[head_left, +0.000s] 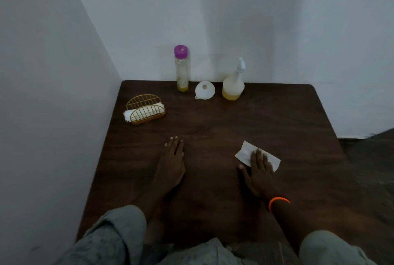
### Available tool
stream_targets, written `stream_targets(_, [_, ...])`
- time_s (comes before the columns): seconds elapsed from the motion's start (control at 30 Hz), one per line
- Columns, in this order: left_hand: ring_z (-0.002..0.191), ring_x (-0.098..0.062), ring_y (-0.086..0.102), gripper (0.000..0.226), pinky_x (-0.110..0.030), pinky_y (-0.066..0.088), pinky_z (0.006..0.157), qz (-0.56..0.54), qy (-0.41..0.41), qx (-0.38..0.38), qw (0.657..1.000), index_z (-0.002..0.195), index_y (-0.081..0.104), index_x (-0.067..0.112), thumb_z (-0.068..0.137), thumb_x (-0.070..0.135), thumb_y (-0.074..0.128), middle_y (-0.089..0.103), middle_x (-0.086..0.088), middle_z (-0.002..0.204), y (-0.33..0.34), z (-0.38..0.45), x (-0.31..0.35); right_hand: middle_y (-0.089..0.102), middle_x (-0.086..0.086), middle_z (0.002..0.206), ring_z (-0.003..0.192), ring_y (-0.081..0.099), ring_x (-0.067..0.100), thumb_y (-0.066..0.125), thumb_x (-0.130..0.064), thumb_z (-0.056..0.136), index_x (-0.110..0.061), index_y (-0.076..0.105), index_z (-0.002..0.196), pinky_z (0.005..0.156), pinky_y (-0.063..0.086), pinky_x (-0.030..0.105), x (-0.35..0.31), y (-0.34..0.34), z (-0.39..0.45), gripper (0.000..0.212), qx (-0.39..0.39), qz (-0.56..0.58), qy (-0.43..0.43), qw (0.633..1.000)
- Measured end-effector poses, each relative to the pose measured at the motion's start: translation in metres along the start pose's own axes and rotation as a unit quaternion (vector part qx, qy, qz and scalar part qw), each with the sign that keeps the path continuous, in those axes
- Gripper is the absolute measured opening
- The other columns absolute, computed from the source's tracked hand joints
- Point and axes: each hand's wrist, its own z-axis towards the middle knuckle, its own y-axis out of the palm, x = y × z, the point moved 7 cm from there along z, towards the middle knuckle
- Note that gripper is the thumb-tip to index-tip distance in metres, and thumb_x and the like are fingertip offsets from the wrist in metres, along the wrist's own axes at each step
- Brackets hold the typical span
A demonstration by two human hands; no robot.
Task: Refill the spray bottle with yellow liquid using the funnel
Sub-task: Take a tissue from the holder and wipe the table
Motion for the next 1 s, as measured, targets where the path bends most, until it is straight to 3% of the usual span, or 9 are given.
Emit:
stream_targets(0.13, [0.148, -0.030, 0.032, 0.050, -0.044, 0.030, 0.121, 0.006, -0.022, 0.018, 1.000, 0.147, 0.043, 0.002, 0.098, 0.010, 0.049, 0.040, -0.017, 0.156, -0.006, -0.016, -0.016, -0.017, 0.005, 0.166, 0.154, -0.013, 0.027, 0.022, -0.069, 0.096, -0.017, -0.009, 0.158, 0.125, 0.000, 0.049, -0.049, 0.007, 0.008, 0.087, 0.012, -0.002, -0.028, 1.000])
stream_targets(0.33, [0.147, -0.033, 0.034, 0.047, -0.047, 0.030, 0.120, -0.017, -0.103, 0.049, 0.993, 0.144, 0.048, 0.000, 0.098, 0.009, 0.044, 0.043, -0.019, 0.153, -0.020, -0.053, -0.057, -0.017, 0.006, 0.166, 0.153, -0.017, 0.027, 0.026, -0.065, 0.098, -0.014, -0.009, 0.158, 0.125, -0.006, 0.048, -0.179, 0.046, 0.002, 0.086, -0.039, -0.038, -0.192, 0.980])
stream_targets(0.43, [0.137, -0.044, 0.045, 0.058, -0.055, 0.039, 0.113, -0.001, -0.095, 0.047, 0.994, 0.135, 0.053, -0.011, 0.094, 0.024, 0.032, 0.050, -0.029, 0.143, -0.027, -0.074, -0.069, -0.011, 0.009, 0.167, 0.154, -0.011, 0.030, 0.030, -0.060, 0.099, -0.014, -0.001, 0.159, 0.125, -0.004, 0.050, -0.232, 0.080, -0.027, 0.081, -0.071, -0.106, -0.316, 0.940])
stream_targets(0.5, [0.133, -0.049, 0.047, 0.063, -0.058, 0.042, 0.108, 0.053, -0.054, 0.021, 0.997, 0.133, 0.052, -0.016, 0.091, 0.031, 0.044, 0.051, -0.034, 0.140, -0.024, -0.082, -0.073, -0.003, 0.011, 0.167, 0.155, -0.004, 0.032, 0.028, -0.060, 0.100, -0.013, 0.006, 0.159, 0.125, 0.000, 0.052, -0.251, 0.105, -0.052, 0.079, -0.088, -0.176, -0.400, 0.895])
stream_targets(0.6, [0.144, -0.041, 0.035, 0.058, -0.051, 0.030, 0.119, 0.054, -0.101, -0.020, 0.993, 0.143, 0.044, -0.009, 0.094, 0.018, 0.061, 0.039, -0.027, 0.152, -0.014, -0.082, -0.080, 0.005, 0.011, 0.167, 0.155, 0.004, 0.031, 0.027, -0.064, 0.098, -0.013, 0.011, 0.159, 0.125, 0.006, 0.052, -0.252, 0.123, -0.076, 0.081, -0.093, -0.221, -0.467, 0.851])
stream_targets(0.73, [0.136, -0.042, 0.048, 0.050, -0.054, 0.043, 0.110, 0.046, -0.081, 0.007, 0.996, 0.135, 0.054, -0.009, 0.091, 0.012, 0.061, 0.051, -0.028, 0.143, -0.008, -0.076, -0.063, 0.003, 0.009, 0.167, 0.155, 0.001, 0.025, 0.027, -0.063, 0.100, -0.014, 0.009, 0.159, 0.126, 0.005, 0.049, -0.225, 0.105, -0.069, 0.079, -0.081, -0.211, -0.462, 0.858])
stream_targets(0.83, [0.144, -0.040, 0.037, 0.055, -0.053, 0.033, 0.117, 0.014, -0.069, 0.007, 0.997, 0.142, 0.047, -0.005, 0.091, 0.009, 0.063, 0.042, -0.026, 0.151, -0.004, -0.063, -0.049, -0.006, 0.006, 0.167, 0.155, -0.006, 0.022, 0.022, -0.065, 0.099, -0.017, 0.002, 0.159, 0.126, 0.002, 0.047, -0.186, 0.077, -0.052, 0.080, -0.073, -0.187, -0.393, 0.897])
stream_targets(0.93, [0.153, -0.031, 0.018, 0.057, -0.047, 0.022, 0.124, 0.019, -0.059, -0.020, 0.998, 0.151, 0.037, 0.005, 0.096, 0.014, 0.050, 0.029, -0.017, 0.161, 0.003, -0.052, -0.033, -0.015, 0.001, 0.166, 0.154, -0.011, 0.019, 0.018, -0.068, 0.098, -0.021, -0.007, 0.159, 0.127, 0.000, 0.044, -0.130, 0.051, -0.042, 0.081, -0.053, -0.138, -0.301, 0.942])
stream_targets(1.0, [0.153, -0.031, 0.016, 0.056, -0.046, 0.021, 0.124, 0.024, -0.037, -0.020, 0.999, 0.152, 0.036, 0.005, 0.097, 0.011, 0.047, 0.029, -0.017, 0.161, 0.005, -0.046, -0.019, -0.015, -0.001, 0.166, 0.154, -0.012, 0.018, 0.021, -0.066, 0.098, -0.021, -0.006, 0.159, 0.127, -0.001, 0.041, -0.084, 0.035, -0.042, 0.081, -0.015, -0.110, -0.228, 0.967])
